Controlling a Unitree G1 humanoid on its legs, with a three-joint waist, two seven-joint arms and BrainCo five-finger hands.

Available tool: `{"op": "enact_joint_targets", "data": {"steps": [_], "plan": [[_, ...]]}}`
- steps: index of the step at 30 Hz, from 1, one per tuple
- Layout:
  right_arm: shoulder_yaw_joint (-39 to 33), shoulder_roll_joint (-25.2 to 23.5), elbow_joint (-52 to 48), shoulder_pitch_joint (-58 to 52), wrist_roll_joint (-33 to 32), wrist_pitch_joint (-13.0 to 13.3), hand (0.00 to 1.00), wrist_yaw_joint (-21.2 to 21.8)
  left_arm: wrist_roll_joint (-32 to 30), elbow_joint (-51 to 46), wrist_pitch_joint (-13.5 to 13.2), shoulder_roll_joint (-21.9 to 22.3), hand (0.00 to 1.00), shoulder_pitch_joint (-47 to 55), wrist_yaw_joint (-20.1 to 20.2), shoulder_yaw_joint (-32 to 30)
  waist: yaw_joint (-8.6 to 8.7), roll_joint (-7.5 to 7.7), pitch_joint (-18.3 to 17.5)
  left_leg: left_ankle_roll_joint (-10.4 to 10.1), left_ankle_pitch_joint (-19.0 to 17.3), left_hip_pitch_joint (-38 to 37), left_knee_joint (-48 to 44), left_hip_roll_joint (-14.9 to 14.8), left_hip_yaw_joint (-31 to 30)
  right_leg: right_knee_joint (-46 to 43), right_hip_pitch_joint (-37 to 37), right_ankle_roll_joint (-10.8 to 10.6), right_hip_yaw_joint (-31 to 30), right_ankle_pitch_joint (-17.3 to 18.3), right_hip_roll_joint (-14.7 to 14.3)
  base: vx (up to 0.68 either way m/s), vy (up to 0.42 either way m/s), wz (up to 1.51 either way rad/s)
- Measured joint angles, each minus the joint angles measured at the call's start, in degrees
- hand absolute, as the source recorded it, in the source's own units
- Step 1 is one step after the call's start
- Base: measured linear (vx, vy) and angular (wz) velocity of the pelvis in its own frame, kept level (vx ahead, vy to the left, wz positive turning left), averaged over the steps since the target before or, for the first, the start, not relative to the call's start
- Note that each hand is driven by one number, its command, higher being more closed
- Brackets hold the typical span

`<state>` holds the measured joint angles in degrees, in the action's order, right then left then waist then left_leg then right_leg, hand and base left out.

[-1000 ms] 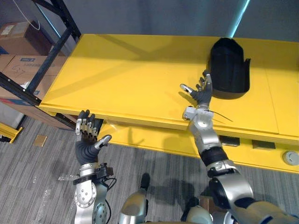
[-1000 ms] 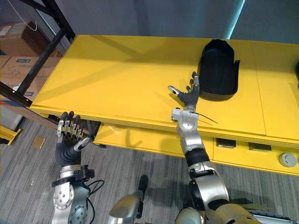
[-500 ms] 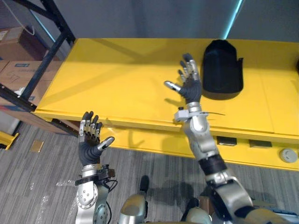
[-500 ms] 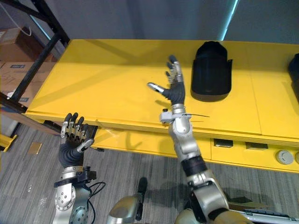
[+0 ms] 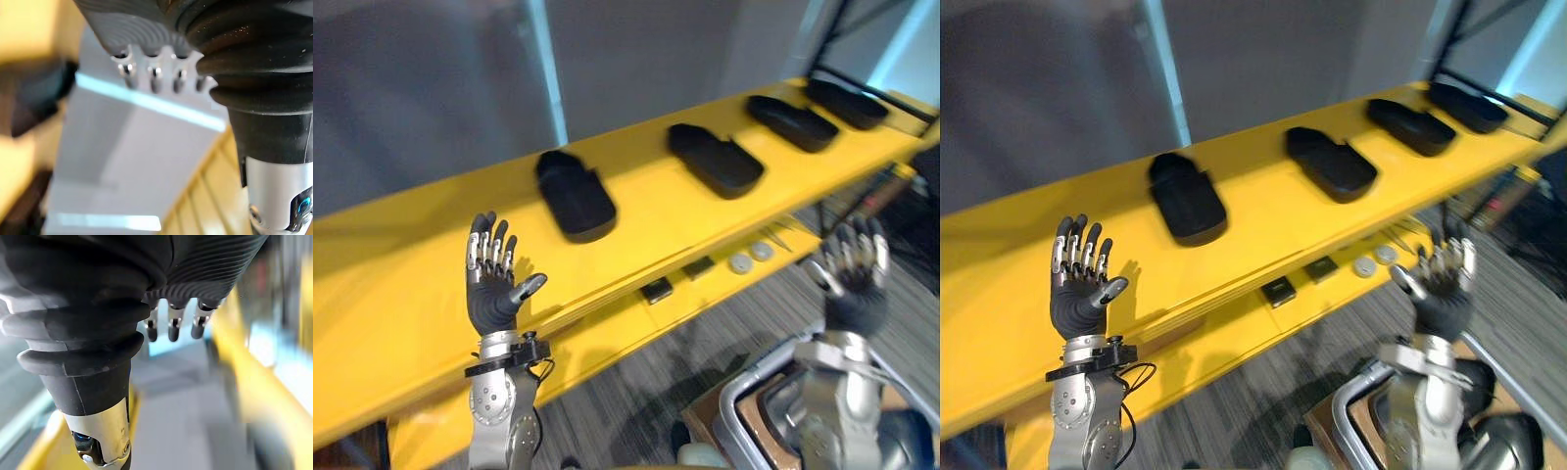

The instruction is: Walk over and take plastic housings, then place them on the shelf

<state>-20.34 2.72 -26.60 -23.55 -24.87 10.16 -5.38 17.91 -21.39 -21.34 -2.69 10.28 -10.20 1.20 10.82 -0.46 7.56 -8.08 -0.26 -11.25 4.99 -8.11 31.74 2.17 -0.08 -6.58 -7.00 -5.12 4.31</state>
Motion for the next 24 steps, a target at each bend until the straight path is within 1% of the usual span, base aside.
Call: {"op": "enact_joint_targets", "data": {"steps": [1, 2, 3, 5, 6, 8, 10, 11, 13, 14, 15, 16, 17, 18, 19, 20, 21, 22, 24], "plan": [[-1.6, -0.5, -1.1, -2.7, -1.5, 0.6, 0.0, 0.3, -1.0, 0.0, -0.1, 0.0, 0.0, -0.8, -1.4, 0.0, 1.33, -0.32, -0.2, -0.5, -0.2, -1.1, -0.2, -0.7, 2.1, 0.6, -0.2, -0.1, -1.7, -0.4, -1.0, 0.02, -0.057, -0.68], [-1.9, -0.9, -1.8, -3.6, -1.6, 0.9, 0.0, 0.4, -1.2, 0.0, -0.1, 0.0, 0.0, -1.2, -2.2, 0.0, 1.71, -0.39, -0.2, -0.7, -0.2, -1.7, -0.2, -0.9, 2.8, 0.7, -0.3, -0.1, -2.5, -0.4, -1.5, 0.01, -0.072, -0.76], [-2.0, -1.8, -3.1, -4.9, -2.1, 1.8, 0.0, 1.0, -1.9, 0.0, -0.1, 0.0, 0.0, -1.8, -3.7, 0.0, 2.54, -0.54, -0.4, -1.0, -0.3, -2.0, -0.2, -1.5, 4.0, 0.9, -0.4, -0.2, -3.5, -0.4, -2.3, -0.04, -0.07, -0.56], [-1.9, -3.2, -4.6, -6.5, -3.5, 3.2, 0.0, 3.0, -3.3, 0.0, 0.0, 0.0, 0.0, -2.8, -6.0, 0.3, 2.84, -0.67, -0.4, -1.5, -0.5, -2.8, -0.2, -2.3, 5.8, 1.6, -0.4, -0.3, -4.1, -0.5, -3.1, -0.04, -0.069, -0.49], [-1.5, -3.8, -4.7, -7.1, -3.9, 3.5, 0.0, 3.9, -3.4, 0.0, 0.1, 0.1, 0.0, -3.6, -7.0, 0.9, 2.84, -0.78, -0.5, -1.7, -0.4, -3.2, -0.2, -2.7, 6.4, 1.7, -0.2, -0.2, -3.8, -0.5, -3.4, -0.04, -0.057, -0.24], [-0.1, -3.9, -4.7, -7.3, -3.8, 3.5, 0.0, 5.5, -5.0, -0.1, 0.2, 0.5, 0.0, -3.8, -7.6, 1.6, 2.77, -0.88, -0.6, -2.0, -0.4, -3.7, -0.3, -3.1, 5.8, 1.7, -0.1, -0.2, -3.3, -0.5, -3.7, -0.03, -0.054, -0.02], [2.3, -3.7, -4.4, -6.0, -4.5, 3.4, 0.0, 7.2, -5.4, -1.1, 0.3, 0.9, 0.0, -3.2, -7.7, 1.2, 1.91, -0.8, -0.6, -1.8, -3.3, -1.6, -4.1, -3.4, 1.2, 1.3, -0.9, 0.1, -3.9, -0.4, -4.2, -0.03, -0.044, -0.19], [4.5, -2.5, -3.6, -2.9, -5.4, 3.4, 0.0, 9.0, -5.5, -3.2, 0.3, 0.9, 0.0, -2.0, -8.4, 0.0, -0.21, -0.89, -0.6, -0.1, -8.8, 2.2, -10.1, -2.1, -8.1, 1.2, -2.1, 0.6, -6.0, -0.5, -4.6, -0.03, 0.026, -0.56], [6.2, -0.4, -1.6, 1.5, -5.9, 3.4, 0.0, 10.1, -5.5, -5.4, 0.3, 0.9, 0.0, -0.5, -9.1, -2.3, -2.08, -1.43, -0.3, 2.1, -12.3, 5.2, -16.5, -1.7, -15.2, 1.3, -2.0, 1.8, -7.9, -1.4, -5.3, 0.01, 0.06, -0.75], [8.4, 2.4, 2.0, 7.1, -6.0, 3.4, 0.0, 10.0, -5.4, -6.5, 0.3, 0.9, 0.0, 1.2, -9.6, -4.9, -3.99, -1.51, -0.1, 3.9, -13.9, 7.3, -21.9, -1.0, -22.7, 1.3, -2.5, 2.4, -10.4, -2.2, -5.7, 0.02, 0.068, -0.79], [9.2, 3.2, 3.3, 8.7, -5.9, 3.3, 0.0, 9.5, -5.4, -6.9, 0.2, 1.0, 0.0, 1.9, -9.7, -5.6, -4.73, -1.65, 0.0, 4.7, -14.4, 7.8, -23.0, -0.6, -24.5, 1.3, -2.8, 2.3, -11.0, -2.2, -5.7, 0.01, 0.128, -0.69], [9.9, 4.2, 4.5, 11.3, -6.0, 2.8, 0.0, 8.2, -5.4, -7.3, 0.2, 1.0, 0.0, 2.6, -9.7, -6.4, -5.57, -2.67, 0.2, 4.5, -15.9, 8.3, -23.9, -0.5, -26.2, 1.4, -3.0, 2.1, -11.2, -2.4, -5.9, -0.03, 0.166, -0.2], [10.4, 4.2, 5.3, 12.7, -6.0, 2.1, 0.0, 6.9, -5.4, -7.8, 0.0, 1.0, 0.0, 3.1, -9.7, -6.6, -6.02, -3.25, 0.5, 4.1, -17.4, 8.3, -23.0, -0.6, -26.3, 1.6, -3.7, 1.7, -11.1, -2.7, -5.9, -0.04, 0.174, -0.07], [10.9, 4.1, 5.7, 13.0, -6.0, 1.8, 0.0, 6.2, -5.3, -8.1, -0.2, 1.0, 0.0, 3.3, -9.6, -6.8, -6.37, -3.59, 0.5, 3.7, -17.9, 8.3, -22.5, -0.5, -26.2, 1.6, -4.0, 1.6, -11.2, -2.8, -5.9, -0.04, 0.157, -0.07], [12.3, 3.8, 6.5, 13.3, -6.0, -0.3, 0.0, 3.3, -4.8, -8.5, -1.9, 1.0, 0.0, 3.2, -9.0, -6.8, -6.92, -3.22, 0.9, 3.3, -18.1, 8.3, -22.3, 0.0, -26.0, 1.7, -4.2, 1.2, -11.5, -3.0, -5.4, -0.03, 0.111, -0.1], [12.8, 3.7, 7.1, 12.9, -6.0, -1.0, 0.0, 2.2, -4.8, -8.9, -2.5, 0.9, 0.0, 3.2, -8.6, -6.7, -6.92, -2.77, 1.2, 3.4, -18.2, 8.2, -22.4, 0.3, -26.1, 1.5, -4.2, 1.1, -11.6, -3.1, -5.2, -0.02, 0.12, -0.08], [13.3, 2.9, 8.5, 11.9, -6.5, -1.9, 0.0, 0.5, -4.8, -9.6, -4.0, 0.9, 0.0, 3.1, -7.6, -6.5, -6.9, -2.06, 1.6, 3.6, -18.3, 8.2, -22.8, 0.6, -26.1, 0.7, -4.5, 0.7, -11.8, -3.3, -5.1, -0.02, 0.096, -0.09], [13.2, 2.1, 9.7, 10.7, -7.2, -2.1, 0.0, -0.2, -4.9, -9.9, -5.0, 0.9, 0.0, 3.0, -7.0, -6.0, -6.85, -1.66, 1.9, 3.7, -18.4, 8.3, -23.2, 0.9, -26.2, -0.2, -4.9, 0.7, -11.9, -3.4, -5.1, 0.0, 0.085, -0.16], [12.6, 1.0, 10.4, 8.5, -8.2, -2.1, 0.0, -0.8, -5.0, -10.2, -6.0, 0.8, 0.0, 1.3, -6.9, -4.7, -6.53, -1.51, 3.4, 4.2, -19.2, 8.0, -24.5, 1.3, -26.3, -2.0, -5.4, 0.4, -12.2, -3.6, -5.2, -0.02, 0.082, -0.36]]}}
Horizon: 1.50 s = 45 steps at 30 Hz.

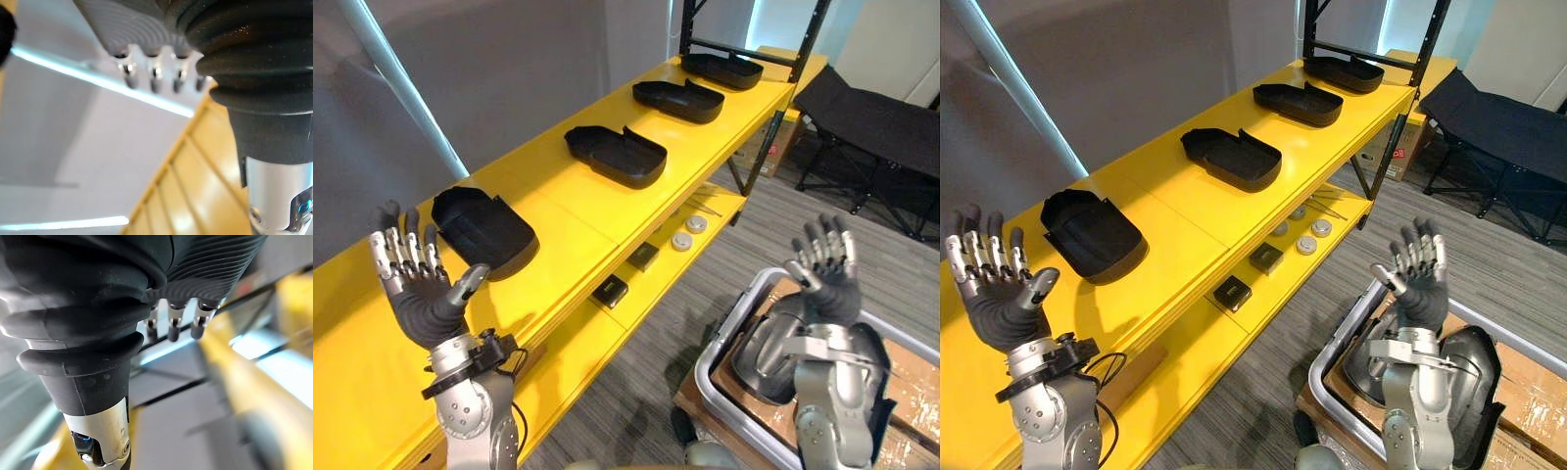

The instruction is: Walk over and take plastic housings, then place them on the shelf

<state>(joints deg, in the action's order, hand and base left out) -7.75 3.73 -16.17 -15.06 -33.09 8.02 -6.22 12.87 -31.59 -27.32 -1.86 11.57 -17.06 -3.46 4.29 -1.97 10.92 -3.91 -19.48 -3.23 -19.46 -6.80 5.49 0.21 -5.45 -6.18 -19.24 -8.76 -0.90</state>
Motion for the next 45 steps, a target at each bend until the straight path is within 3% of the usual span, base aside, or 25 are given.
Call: {"op": "enact_joint_targets", "data": {"steps": [3, 4, 5, 6, 7, 8, 10, 13, 14, 15, 16, 18, 20, 22, 23, 24, 25, 26, 28, 29, 31, 32, 36, 39, 45], "plan": [[-0.1, -1.5, -0.1, -3.0, -1.0, 0.4, 0.0, 1.9, -0.5, 0.0, 0.1, -0.1, 0.0, -3.6, 0.0, 2.2, 0.81, 0.28, 2.6, 0.5, -1.7, -1.9, -2.5, 0.1, 3.5, -3.1, -0.5, -1.1, 0.4, -0.8, -0.4, -0.11, 0.089, -0.65], [0.3, -2.2, -1.7, -4.9, -1.0, 0.6, 0.0, 3.7, -1.7, -0.2, 0.4, -0.1, 0.0, -3.9, -0.1, 3.2, 0.84, 0.55, 2.8, 1.0, -2.6, -1.8, -3.9, -0.4, 5.8, -2.2, -0.4, -1.1, 2.0, -2.3, -0.4, -0.28, 0.036, -1.06], [0.8, -2.7, -3.0, -6.3, -1.1, 0.7, 0.0, 5.3, -2.7, -0.7, 1.1, -0.4, 0.0, -3.7, -0.3, 3.6, 0.9, 1.13, 2.8, 1.4, -2.7, -1.8, -4.4, -0.7, 8.6, 1.0, -0.1, -2.8, 2.0, -5.7, -0.2, -0.26, -0.009, -1.0], [1.3, -2.9, -3.3, -6.6, -1.4, 0.8, 0.0, 5.9, -2.7, -0.8, 1.4, -0.4, 0.0, -3.7, -0.3, 3.5, 1.02, 0.67, 3.2, 1.7, -2.5, -1.7, -4.6, -1.5, 9.9, 0.1, -0.5, -1.8, 3.1, -5.0, -0.1, -0.27, -0.033, -0.85], [2.4, -2.8, -3.4, -6.6, -2.2, 0.8, 0.0, 6.9, -2.7, -0.7, 2.1, -0.6, 0.0, -3.8, -0.3, 3.6, 1.09, 0.64, 3.2, 1.5, -2.1, -1.7, -4.7, -3.0, 11.2, -7.1, -2.1, 2.5, 8.9, -0.1, 0.1, -0.12, -0.026, -0.67], [3.8, -2.8, -3.4, -6.3, -2.2, 1.1, 0.0, 7.5, -2.6, -0.7, 2.2, -1.1, 0.0, -3.3, -0.2, 3.4, 0.32, 0.2, 2.8, 0.8, -1.1, -2.0, -3.9, -4.8, 12.6, -15.2, -3.1, 2.7, 13.5, 5.1, 1.5, -0.09, -0.056, -0.65], [7.9, -2.9, -3.4, -5.1, -2.1, 2.5, 0.0, 7.2, -2.5, -0.8, 2.2, -1.2, 0.0, -2.5, 0.1, 2.9, -1.21, 0.35, 2.6, -0.5, 1.5, -2.6, -1.7, -6.8, 13.6, -25.7, -3.3, 4.2, 16.6, 10.6, 6.4, 0.0, -0.145, -0.45], [10.8, -3.4, -2.1, -2.4, -2.0, 2.8, 0.0, 5.3, -2.5, -0.4, 2.5, -1.9, 0.0, -1.8, 0.8, 1.7, -1.95, 1.54, 1.6, -2.9, 3.9, -1.1, -0.4, -8.6, 13.8, -32.8, -3.2, 5.2, 17.7, 12.0, 13.0, 0.0, -0.283, -0.2], [11.0, -3.9, -0.4, -1.4, -1.9, 2.8, 0.0, 4.3, -2.4, -0.4, 2.5, -2.4, 0.0, -1.4, 1.2, 0.6, -2.05, 2.87, 0.9, -4.5, 5.0, -0.4, 0.0, -8.9, 13.9, -32.7, -3.2, 5.9, 17.9, 9.6, 16.0, -0.01, -0.311, -0.17], [10.8, -4.1, 1.0, -0.2, -1.7, 2.9, 0.0, 3.4, -2.1, 0.4, 2.5, -2.8, 0.0, -1.4, 1.5, -0.5, -1.93, 3.66, 0.4, -5.7, 5.7, -0.2, 0.2, -9.1, 13.4, -31.7, -3.0, 3.6, 18.2, 9.5, 15.0, -0.01, -0.446, -0.34], [9.9, -3.5, 2.8, 0.3, -1.2, 2.9, 0.0, 2.1, -1.4, 3.0, 2.6, -1.9, 0.0, -1.4, 1.6, -0.2, -2.2, 0.87, -0.2, -5.5, 7.6, -0.9, 3.9, -10.8, 11.8, -30.7, -3.7, 3.3, 19.6, 9.0, 12.3, 0.01, -0.377, -0.46], [8.1, -2.6, 4.2, 0.2, 0.6, 2.9, 0.0, 1.1, -0.2, 3.6, 2.7, -2.1, 0.0, -1.7, 2.0, 0.0, -1.7, -1.39, -1.2, -6.3, 11.3, -2.2, 8.6, -12.0, 11.0, -28.1, -3.6, 2.0, 18.9, 9.9, 9.7, 0.02, -0.28, -0.47], [6.2, -2.6, 4.2, -0.8, 0.8, 3.0, 0.0, 1.1, 0.7, 3.5, 2.1, -2.0, 0.0, -3.4, 1.6, -0.9, -1.75, -0.54, -0.7, -7.2, 12.0, -3.1, 7.8, -12.9, 12.4, -26.6, -2.9, -2.3, 19.6, 14.5, 9.4, -0.02, -0.263, -0.58], [5.0, -2.7, 4.2, -1.4, 0.9, 2.6, 0.0, 2.0, 0.7, 3.8, 2.1, -1.0, 0.0, -3.7, -0.1, -1.5, -1.18, 0.77, 0.5, -7.2, 12.1, -2.0, 3.4, -14.5, 12.5, -24.8, -1.5, -1.5, 21.6, 19.1, 8.8, -0.09, -0.33, -0.41], [3.6, -2.6, 4.2, -1.4, 1.2, 2.1, 0.0, 2.7, 0.9, 4.4, 2.2, 0.6, 0.0, -3.7, -0.6, -1.5, -0.49, -0.04, 1.3, -6.2, 12.2, -0.5, 0.5, -16.2, 11.6, -24.0, -1.0, -1.5, 22.9, 19.8, 7.7, -0.13, -0.285, 0.08], [1.6, -2.8, 4.2, -2.3, 2.8, 1.4, 0.0, 2.8, 2.6, 6.0, 2.5, 2.1, 0.0, -3.9, -0.7, -1.3, 0.62, 0.03, 2.2, -1.9, 14.1, 2.3, -3.9, -17.0, 9.1, -23.2, 0.2, -0.7, 23.8, 20.0, 7.2, -0.14, -0.259, 0.22], [0.5, -2.8, 4.2, -3.0, 4.1, 1.0, 0.0, 2.8, 3.5, 6.7, 2.7, 2.8, 0.0, -3.6, -0.6, -1.5, 1.21, 0.51, 2.7, 1.9, 16.6, 4.0, -7.0, -16.9, 8.5, -22.1, 1.0, 0.0, 23.7, 20.0, 7.4, -0.18, -0.181, 0.13], [-0.4, -2.6, 4.2, -3.8, 4.6, 0.9, 0.0, 2.9, 4.4, 7.1, 2.7, 3.1, 0.0, -3.1, -0.1, -1.4, 1.08, 1.02, 3.2, 2.2, 16.1, 4.9, -7.2, -15.8, 7.4, -20.5, 1.6, 0.3, 23.1, 19.6, 8.0, -0.14, -0.108, -0.25], [-2.2, -1.1, 3.7, -4.5, 4.5, 0.9, 0.0, 3.7, 4.6, 6.6, 2.4, 3.5, 0.0, -1.8, 0.8, -1.4, 1.05, -1.23, 2.3, 0.5, 14.7, 4.0, -1.2, -9.2, 5.8, -17.2, 1.2, 1.3, 21.9, 18.0, 8.3, -0.1, -0.03, -0.47], [-2.2, -0.8, 3.6, -4.9, 4.6, 0.9, 0.0, 3.8, 4.6, 5.9, 2.4, 3.4, 0.0, -1.3, 1.1, -1.4, 1.12, -2.16, 1.7, 1.4, 13.6, 2.9, 2.3, -7.6, 6.5, -16.2, 0.9, 1.2, 21.7, 17.1, 8.2, -0.03, 0.032, -0.39], [-1.7, -0.6, 3.6, -5.6, 4.6, 0.8, 0.0, 3.8, 4.6, 3.9, 2.0, 3.9, 0.0, -0.5, 1.6, -1.4, 1.03, -3.22, 1.2, -0.1, 12.0, -0.7, 10.4, -5.5, 4.5, -16.1, -1.2, 0.9, 20.5, 16.1, 7.9, -0.02, 0.074, -0.38], [-1.4, -0.6, 3.7, -5.6, 4.6, 0.8, 0.0, 3.7, 4.6, 3.5, 2.1, 4.0, 0.0, -0.3, 1.7, -1.6, 0.88, -3.4, 1.2, -3.0, 12.2, -1.7, 13.8, -4.6, 4.4, -16.0, -2.2, 0.5, 20.5, 15.7, 8.1, 0.0, 0.099, -0.33], [1.7, -2.8, 3.6, -7.3, 4.2, 1.2, 0.0, 3.5, 4.0, 2.8, 2.9, 4.2, 0.0, -0.1, 1.8, -2.1, -0.41, -2.78, 1.4, -3.5, 12.6, -1.8, 14.5, -3.1, 6.3, -10.5, -2.2, -0.9, 19.3, 9.6, 8.8, 0.05, 0.122, -0.39], [2.8, -4.1, 3.7, -7.6, 1.3, 2.0, 0.0, 3.6, 4.0, 1.4, 3.9, 4.2, 0.0, -0.6, 1.7, -1.8, -0.18, -2.47, 1.3, -3.4, 12.3, -1.8, 14.6, -2.9, 6.1, -3.2, 0.7, -1.0, 19.5, 4.9, 8.6, 0.11, 0.082, -0.36], [4.5, -5.0, 3.7, -9.4, 3.2, 2.9, 0.0, 3.6, 1.8, -0.3, 4.8, 4.3, 0.0, 0.0, 1.6, 0.3, -0.21, -1.35, 1.9, -3.4, 9.9, -1.7, 12.8, -2.8, 5.8, 1.0, 3.6, -1.8, 20.4, 3.2, 9.0, 0.03, 0.053, 0.0]]}}
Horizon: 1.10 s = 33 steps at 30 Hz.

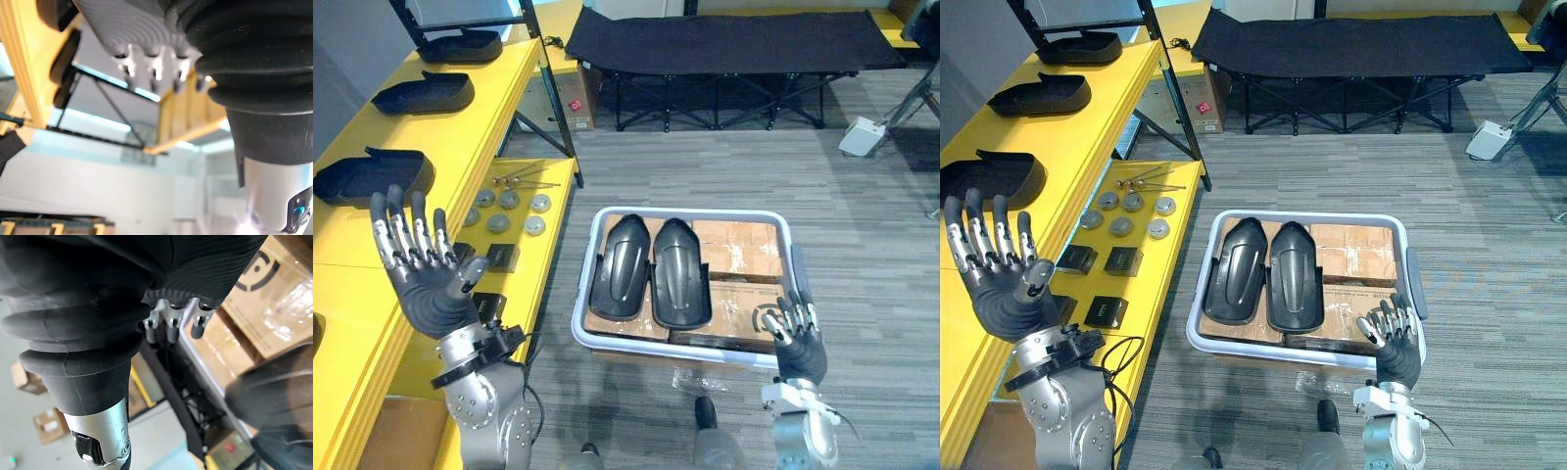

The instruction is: Walk over and take plastic housings, then place them on the shelf

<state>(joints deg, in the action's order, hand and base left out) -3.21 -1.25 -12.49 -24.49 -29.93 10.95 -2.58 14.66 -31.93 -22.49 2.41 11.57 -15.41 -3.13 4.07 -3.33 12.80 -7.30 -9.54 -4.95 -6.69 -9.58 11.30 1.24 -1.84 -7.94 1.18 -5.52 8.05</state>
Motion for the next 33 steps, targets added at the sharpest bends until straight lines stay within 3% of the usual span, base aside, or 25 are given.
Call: {"op": "enact_joint_targets", "data": {"steps": [8, 13, 18, 22, 27, 33], "plan": [[-0.1, 0.2, 0.0, -0.4, 0.4, -0.1, 0.0, 0.0, 0.5, -0.1, 0.2, -1.6, 0.0, 3.7, -0.4, 1.8, -0.26, 1.46, 0.0, 0.1, -1.4, 2.2, -2.2, 0.9, -1.3, 1.7, -0.1, -0.5, 0.4, -1.3, 1.1, -0.03, 0.045, 0.02], [-1.0, 2.4, 6.6, 5.8, 1.6, -0.1, 0.0, -1.8, 0.0, -0.1, 0.2, -2.0, 0.0, 3.3, -0.7, 2.3, -0.55, 2.07, 0.7, 0.2, -1.5, 4.5, -3.8, 1.0, -2.2, 3.3, -0.3, -0.3, 1.4, -2.6, 1.4, -0.04, 0.017, 0.09], [-5.5, 5.9, 19.9, 17.0, 6.0, -0.1, 0.0, -11.4, 0.0, -0.1, 0.5, -2.2, 0.0, 1.2, -0.4, 4.0, -2.16, 1.22, 1.4, -0.1, -1.3, 7.2, -5.1, 1.5, -5.6, 3.3, -0.1, -0.4, 4.5, -2.7, 2.0, -0.06, 0.017, 0.28], [-10.5, 11.2, 31.4, 28.4, 5.9, -0.1, 0.0, -17.3, 0.3, 0.2, 3.4, -4.1, 0.0, -0.7, 1.0, 6.2, -3.48, 0.73, 3.2, -0.1, -0.4, 9.1, -5.4, 2.6, -8.3, 3.3, 0.1, -0.7, 7.1, -3.0, 3.0, -0.06, 0.02, 0.37], [-12.1, 17.9, 43.1, 39.4, 5.9, -0.4, 0.0, -19.1, 1.1, 2.8, 4.4, -7.0, 0.0, -1.6, 3.3, 7.7, -4.38, -0.31, 6.9, 0.1, 0.5, 10.9, -6.0, 3.9, -11.3, 3.3, 0.8, -0.9, 10.3, -3.2, 4.1, -0.06, 0.029, 0.33], [-11.2, 24.6, 54.3, 50.5, 6.0, -4.7, 0.0, -18.4, 3.5, 6.2, 4.5, -9.9, 0.0, -3.6, 6.1, 11.0, -6.6, -1.39, 11.3, 0.3, 0.6, 13.6, -8.4, 4.9, -12.9, 2.2, -0.2, -1.2, 11.7, -3.4, 5.1, -0.05, 0.032, 0.15]]}}
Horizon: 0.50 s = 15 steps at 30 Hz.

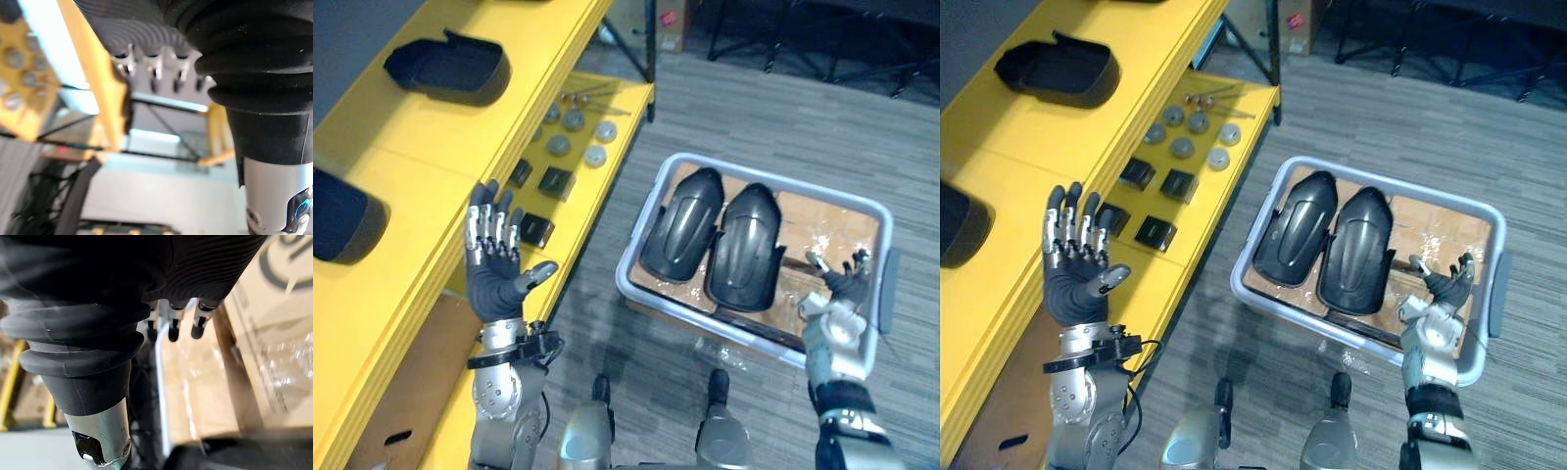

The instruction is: Walk over and take plastic housings, then place them on the shelf

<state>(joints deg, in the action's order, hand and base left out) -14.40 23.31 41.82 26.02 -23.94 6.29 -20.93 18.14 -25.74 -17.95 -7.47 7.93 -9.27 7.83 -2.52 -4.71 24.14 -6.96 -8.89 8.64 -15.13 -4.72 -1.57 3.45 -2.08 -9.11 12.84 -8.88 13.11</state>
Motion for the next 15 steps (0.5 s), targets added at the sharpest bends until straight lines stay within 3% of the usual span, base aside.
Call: {"op": "enact_joint_targets", "data": {"steps": [5, 8, 12, 15], "plan": [[2.4, 3.8, 7.6, 4.7, 0.0, -1.5, 0.0, 1.5, 0.1, 2.7, 0.0, -1.5, 0.0, -0.9, 1.0, 1.4, -0.77, -0.42, 0.8, 0.8, -1.1, 2.8, -3.5, 0.2, -1.4, -1.4, -1.1, 0.0, 1.2, 0.0, 0.1, -0.04, 0.035, 0.11], [3.7, 7.7, 12.4, 9.9, 0.1, -3.2, 0.0, 2.8, 1.2, 5.3, 0.3, -1.5, 0.0, -2.2, 1.1, 3.2, -1.59, -1.65, 1.6, 1.1, -2.4, 5.6, -7.0, 0.3, -1.7, -2.3, -2.6, 0.0, 1.4, 0.0, 0.1, -0.09, 0.056, 0.0], [3.9, 9.8, 19.4, 14.3, 1.7, -8.0, 0.0, 5.7, 1.6, 7.5, 0.7, -1.5, 0.0, -3.2, 0.9, 5.1, -2.59, -2.32, 2.0, 1.2, -2.6, 8.1, -9.2, 0.4, -2.7, -3.2, -4.0, 0.0, 2.3, 0.0, 0.1, -0.07, 0.03, 0.08], [3.8, 11.3, 20.9, 15.7, 2.6, -9.1, 0.0, 6.3, 1.6, 9.5, 0.8, -1.5, 0.0, -4.0, 0.2, 6.3, -3.23, -2.7, 2.3, 1.2, -2.7, 9.0, -9.7, 0.4, -2.8, -3.2, -4.3, 0.5, 3.0, -0.5, 0.1, -0.06, 0.023, 0.02]]}}
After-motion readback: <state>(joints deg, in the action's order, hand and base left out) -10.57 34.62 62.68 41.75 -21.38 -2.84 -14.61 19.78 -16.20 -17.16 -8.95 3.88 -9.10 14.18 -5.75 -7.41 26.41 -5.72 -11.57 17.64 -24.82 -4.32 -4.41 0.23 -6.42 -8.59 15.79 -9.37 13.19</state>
